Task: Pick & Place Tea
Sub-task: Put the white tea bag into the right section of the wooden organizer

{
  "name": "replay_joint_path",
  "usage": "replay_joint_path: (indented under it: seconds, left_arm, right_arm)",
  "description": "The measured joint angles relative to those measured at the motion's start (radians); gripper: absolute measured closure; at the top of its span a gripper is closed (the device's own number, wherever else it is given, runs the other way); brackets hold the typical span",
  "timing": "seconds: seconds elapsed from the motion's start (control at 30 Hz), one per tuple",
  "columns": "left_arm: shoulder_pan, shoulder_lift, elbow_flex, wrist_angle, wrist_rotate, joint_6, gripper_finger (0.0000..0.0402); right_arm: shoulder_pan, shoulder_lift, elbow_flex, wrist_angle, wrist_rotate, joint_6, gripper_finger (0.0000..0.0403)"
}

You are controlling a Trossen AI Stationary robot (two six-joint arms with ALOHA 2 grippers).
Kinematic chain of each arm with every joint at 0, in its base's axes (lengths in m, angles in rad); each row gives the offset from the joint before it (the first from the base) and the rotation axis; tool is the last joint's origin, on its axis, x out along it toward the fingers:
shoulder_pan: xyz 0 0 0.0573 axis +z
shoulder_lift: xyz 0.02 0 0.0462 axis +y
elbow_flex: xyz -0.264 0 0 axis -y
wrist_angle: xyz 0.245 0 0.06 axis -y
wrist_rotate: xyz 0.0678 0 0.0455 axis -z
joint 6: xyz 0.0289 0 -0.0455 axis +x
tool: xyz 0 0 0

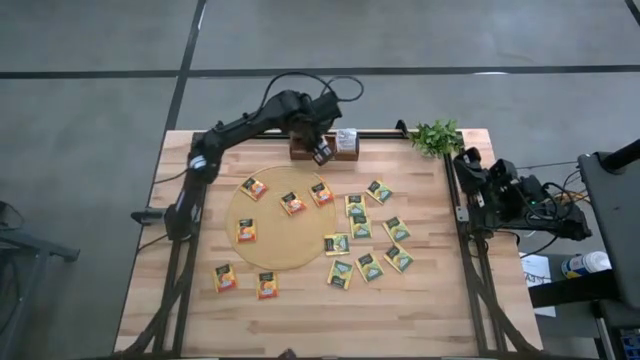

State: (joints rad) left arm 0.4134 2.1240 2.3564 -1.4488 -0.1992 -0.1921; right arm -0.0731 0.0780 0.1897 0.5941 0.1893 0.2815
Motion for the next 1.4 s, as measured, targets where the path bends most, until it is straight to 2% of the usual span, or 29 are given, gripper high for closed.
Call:
replay_joint_path:
  seconds: [0.07, 0.2, 0.4, 0.57, 0.8, 0.93, 1.07, 1.4]
  left_arm:
    - [0.001, -0.003, -0.037, 0.06, -0.055, 0.044, 0.0401]
    - [0.006, -0.013, -0.143, 0.185, -0.07, 0.068, 0.0401]
    - [0.007, -0.008, -0.21, 0.367, -0.111, 0.112, 0.0401]
    - [0.006, -0.006, -0.22, 0.518, -0.182, 0.179, 0.0401]
    - [0.011, 0.034, -0.22, 0.704, -0.191, 0.261, 0.0401]
    - [0.011, 0.076, -0.22, 0.707, -0.195, 0.309, 0.0401]
    - [0.008, 0.129, -0.22, 0.688, -0.263, 0.384, 0.0401]
    - [0.008, 0.187, -0.22, 0.74, -0.274, 0.486, 0.0401]
  right_arm:
    - [0.001, 0.0, 0.009, -0.001, -0.003, -0.018, 0.0394]
    - [0.001, 0.004, 0.034, -0.001, -0.003, -0.055, 0.0394]
    - [0.001, 0.009, 0.052, -0.005, -0.003, -0.102, 0.0394]
    - [0.001, 0.01, 0.051, -0.007, -0.005, -0.082, 0.0394]
    - [0.001, 0.01, 0.05, -0.012, -0.006, -0.053, 0.0394]
    - [0.001, 0.01, 0.05, -0.012, -0.007, -0.053, 0.0394]
    - [0.001, 0.009, 0.05, -0.012, -0.006, -0.053, 0.0394]
    - [0.001, 0.009, 0.05, -0.012, -0.008, -0.054, 0.0394]
